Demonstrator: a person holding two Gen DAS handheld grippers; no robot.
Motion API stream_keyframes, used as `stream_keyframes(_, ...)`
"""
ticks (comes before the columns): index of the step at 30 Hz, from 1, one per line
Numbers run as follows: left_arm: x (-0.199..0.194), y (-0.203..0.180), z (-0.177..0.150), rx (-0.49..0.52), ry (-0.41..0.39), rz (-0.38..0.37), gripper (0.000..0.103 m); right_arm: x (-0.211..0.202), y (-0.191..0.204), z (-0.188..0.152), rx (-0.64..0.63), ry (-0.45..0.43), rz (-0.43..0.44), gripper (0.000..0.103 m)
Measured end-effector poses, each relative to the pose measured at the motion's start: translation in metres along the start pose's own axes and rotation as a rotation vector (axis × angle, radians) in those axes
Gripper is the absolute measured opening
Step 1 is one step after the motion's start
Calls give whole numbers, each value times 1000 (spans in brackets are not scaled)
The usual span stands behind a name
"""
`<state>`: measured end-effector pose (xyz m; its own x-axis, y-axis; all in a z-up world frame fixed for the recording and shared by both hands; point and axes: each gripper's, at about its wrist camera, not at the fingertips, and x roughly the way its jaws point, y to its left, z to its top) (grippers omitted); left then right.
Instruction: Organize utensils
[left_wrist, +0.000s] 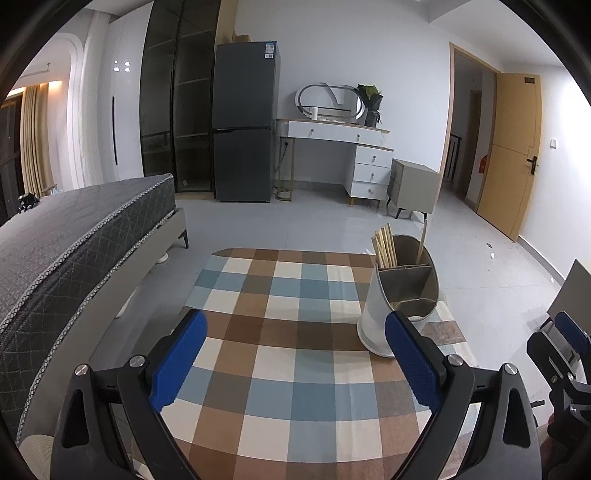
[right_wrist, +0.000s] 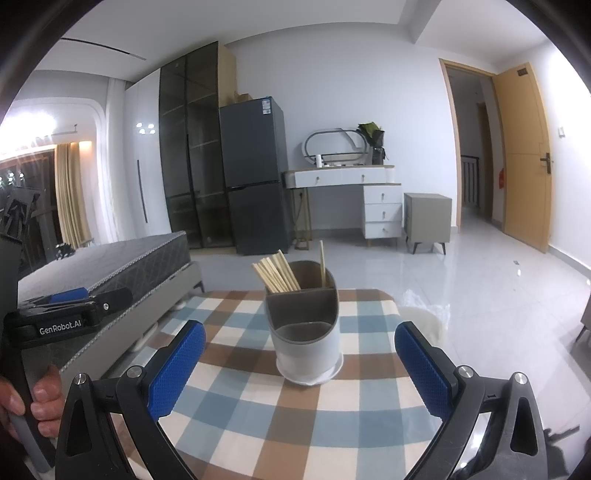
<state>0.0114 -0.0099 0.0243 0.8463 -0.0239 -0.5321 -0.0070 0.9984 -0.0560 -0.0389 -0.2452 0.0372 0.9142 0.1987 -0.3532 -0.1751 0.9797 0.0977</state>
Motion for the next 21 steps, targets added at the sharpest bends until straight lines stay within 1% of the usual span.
stream_keyframes(9,0,-3,-1,6,6,0,94,0,2,0,-2,4,-5,103)
stream_keyframes(21,0,-4,-1,9,5,-18,94,1,2,0,-4,12,-10,103)
